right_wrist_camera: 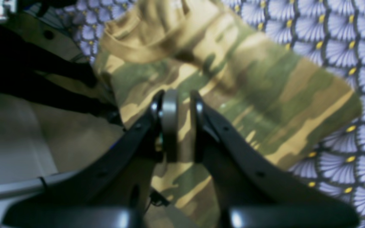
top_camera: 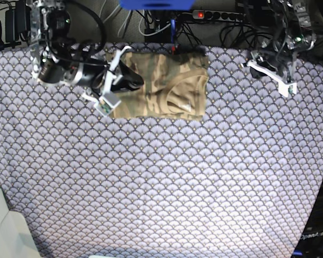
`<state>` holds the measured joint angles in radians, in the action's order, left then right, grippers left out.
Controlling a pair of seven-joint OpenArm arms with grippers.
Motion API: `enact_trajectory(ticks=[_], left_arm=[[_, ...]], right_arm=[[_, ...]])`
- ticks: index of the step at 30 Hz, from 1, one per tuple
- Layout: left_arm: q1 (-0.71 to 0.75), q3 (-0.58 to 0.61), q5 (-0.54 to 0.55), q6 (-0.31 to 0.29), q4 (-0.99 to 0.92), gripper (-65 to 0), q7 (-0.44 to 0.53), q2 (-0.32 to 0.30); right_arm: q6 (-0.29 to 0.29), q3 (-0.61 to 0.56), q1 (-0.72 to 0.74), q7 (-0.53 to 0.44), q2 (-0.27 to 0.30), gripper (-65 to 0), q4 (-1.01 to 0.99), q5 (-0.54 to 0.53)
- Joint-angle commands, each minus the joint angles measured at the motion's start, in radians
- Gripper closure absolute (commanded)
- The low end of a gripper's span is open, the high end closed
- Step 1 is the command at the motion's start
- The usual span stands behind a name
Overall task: Fold the T-shirt properly
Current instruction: 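Open the right gripper and withdraw it from the folded bundle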
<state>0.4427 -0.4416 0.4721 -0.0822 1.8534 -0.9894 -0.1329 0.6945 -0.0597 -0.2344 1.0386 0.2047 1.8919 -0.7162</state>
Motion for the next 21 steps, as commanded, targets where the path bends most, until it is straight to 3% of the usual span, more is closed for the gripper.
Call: enact_trajectory(ticks=[1,12,15,19,21], left_arm=[[-0.002,-0.004,0.007,-0.004,0.021,-12.1,0.016,-0.007],[-0.002,-0.004,0.010,-0.004,0.021,-12.1,0.008,-0.007],[0.001,-0.001,0.010,-0.004,0.021,-12.1,0.007,-0.007],[0.009,0.000,0.010,-0.004,0.056,-11.8,0.005,-0.007],[0.023,0.000,0.012,-0.004,0.082,-6.1,0.005,-0.006]], right_arm=[[0.004,0.004,-0.009,-0.040,0.025,-5.6,0.005,-0.023],[0.004,-0.022,-0.018,-0.200,0.058,-5.8,-0.202,-0.023],[0.004,-0.055,0.011,-0.200,0.062,-5.7,-0.228,-0.016],[0.004,-0.053,-0.006,-0.175,0.077,-5.6,-0.082,-0.018],[0.004,-0.048,-0.026,-0.123,0.085,-5.5,0.044,-0.021]])
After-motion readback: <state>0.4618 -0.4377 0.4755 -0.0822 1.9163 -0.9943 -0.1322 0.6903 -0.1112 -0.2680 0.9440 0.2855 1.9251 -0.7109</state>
